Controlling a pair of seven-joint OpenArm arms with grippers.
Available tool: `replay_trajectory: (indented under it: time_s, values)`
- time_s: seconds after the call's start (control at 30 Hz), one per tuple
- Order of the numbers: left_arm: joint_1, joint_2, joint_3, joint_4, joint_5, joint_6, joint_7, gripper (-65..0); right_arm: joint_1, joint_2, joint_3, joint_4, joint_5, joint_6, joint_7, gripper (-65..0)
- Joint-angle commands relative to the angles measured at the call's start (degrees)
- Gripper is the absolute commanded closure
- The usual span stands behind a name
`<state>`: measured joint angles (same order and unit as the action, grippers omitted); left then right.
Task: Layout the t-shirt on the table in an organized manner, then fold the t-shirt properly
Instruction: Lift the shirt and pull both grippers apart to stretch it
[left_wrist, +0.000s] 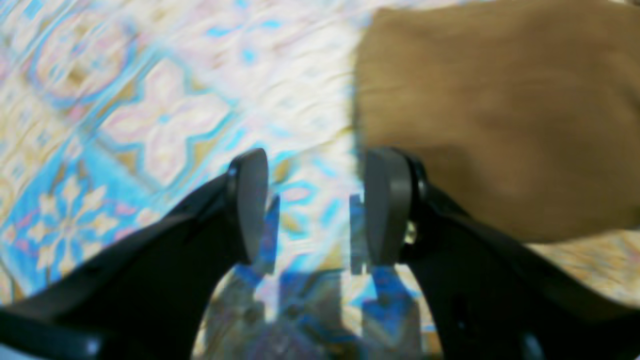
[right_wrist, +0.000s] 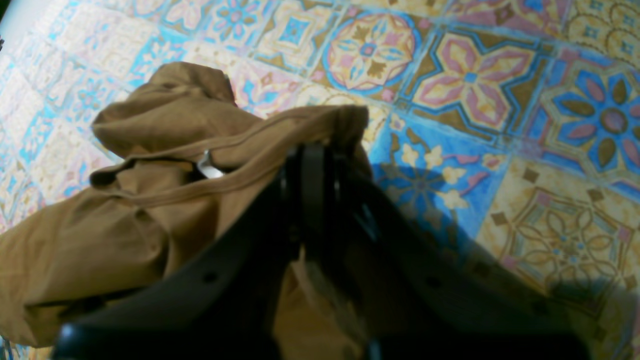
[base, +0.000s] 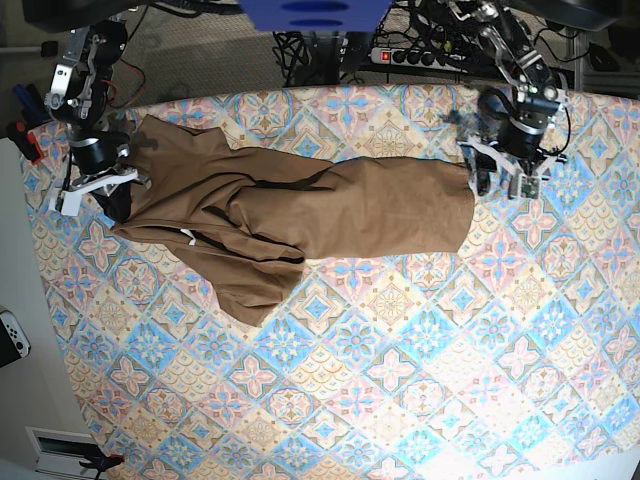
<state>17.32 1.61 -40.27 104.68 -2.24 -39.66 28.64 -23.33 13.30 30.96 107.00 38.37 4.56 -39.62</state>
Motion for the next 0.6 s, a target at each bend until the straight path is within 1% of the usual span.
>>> replay_trajectory:
  time_s: [0.0, 0.07, 0.17, 0.3, 0.43, 0.57]
  values:
    - [-1.5, -0.9, -0.2, 0.4, -1.1, -0.3, 0.5, -30.6, 0.2, 0.7, 0.3, 1.0, 0.4, 0.4, 1.5, 0.0]
    - [-2.5, -1.9, -0.8, -0.5, -1.2, -0.3, 3.1, -30.6, 0.2, 0.7, 0.3, 1.0, 0.4, 0.4, 1.5, 0.0]
    - [-2.7, -2.9, -0.7, -1.8, -3.3, -0.3, 3.4, -30.9, 0.1, 0.7, 0.3, 1.0, 0.4, 0.4, 1.5, 0.0]
    - [-2.7, -4.1, 3.4, -3.5, -4.1, -0.3, 3.7, -30.6, 0.1, 0.7, 0.3, 1.0, 0.4, 0.4, 1.5, 0.0]
    - [-2.3, -4.0, 5.8, -3.9, -4.0, -0.3, 3.7, -30.6, 0.1, 0.7, 0.3, 1.0, 0.4, 0.4, 1.5, 0.0]
    - [-2.3, -4.2, 8.1, -6.9, -4.3, -0.3, 3.7, -30.6, 0.1, 0.7, 0.2, 1.0, 0.4, 0.4, 1.5, 0.0]
